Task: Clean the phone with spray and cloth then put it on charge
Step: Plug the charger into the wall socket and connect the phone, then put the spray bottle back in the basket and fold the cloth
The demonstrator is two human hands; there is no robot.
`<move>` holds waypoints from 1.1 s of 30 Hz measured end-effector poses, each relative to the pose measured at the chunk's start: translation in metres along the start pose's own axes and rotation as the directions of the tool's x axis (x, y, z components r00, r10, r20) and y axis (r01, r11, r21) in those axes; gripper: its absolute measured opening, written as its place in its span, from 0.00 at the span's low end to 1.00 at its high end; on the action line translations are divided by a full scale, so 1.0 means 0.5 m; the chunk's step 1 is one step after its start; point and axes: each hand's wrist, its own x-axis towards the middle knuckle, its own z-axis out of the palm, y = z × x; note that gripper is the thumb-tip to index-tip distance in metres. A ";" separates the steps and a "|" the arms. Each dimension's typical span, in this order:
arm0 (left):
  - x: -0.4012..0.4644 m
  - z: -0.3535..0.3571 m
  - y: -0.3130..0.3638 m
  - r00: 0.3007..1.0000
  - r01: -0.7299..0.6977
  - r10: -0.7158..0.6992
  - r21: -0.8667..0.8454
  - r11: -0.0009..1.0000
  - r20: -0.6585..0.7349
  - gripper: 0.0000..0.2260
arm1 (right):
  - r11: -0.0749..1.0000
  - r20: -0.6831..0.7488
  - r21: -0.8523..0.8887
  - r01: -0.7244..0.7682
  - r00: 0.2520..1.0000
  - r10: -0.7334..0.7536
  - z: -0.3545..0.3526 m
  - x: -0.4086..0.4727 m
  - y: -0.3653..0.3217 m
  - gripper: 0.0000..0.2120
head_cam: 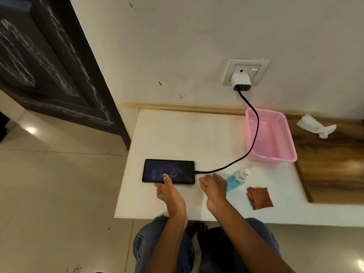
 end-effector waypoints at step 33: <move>-0.169 0.084 -0.117 0.721 -0.581 0.054 0.560 0.590 0.691 0.23 | 0.620 0.182 -0.568 0.541 0.817 -0.547 -0.204 -0.019 -0.080 0.25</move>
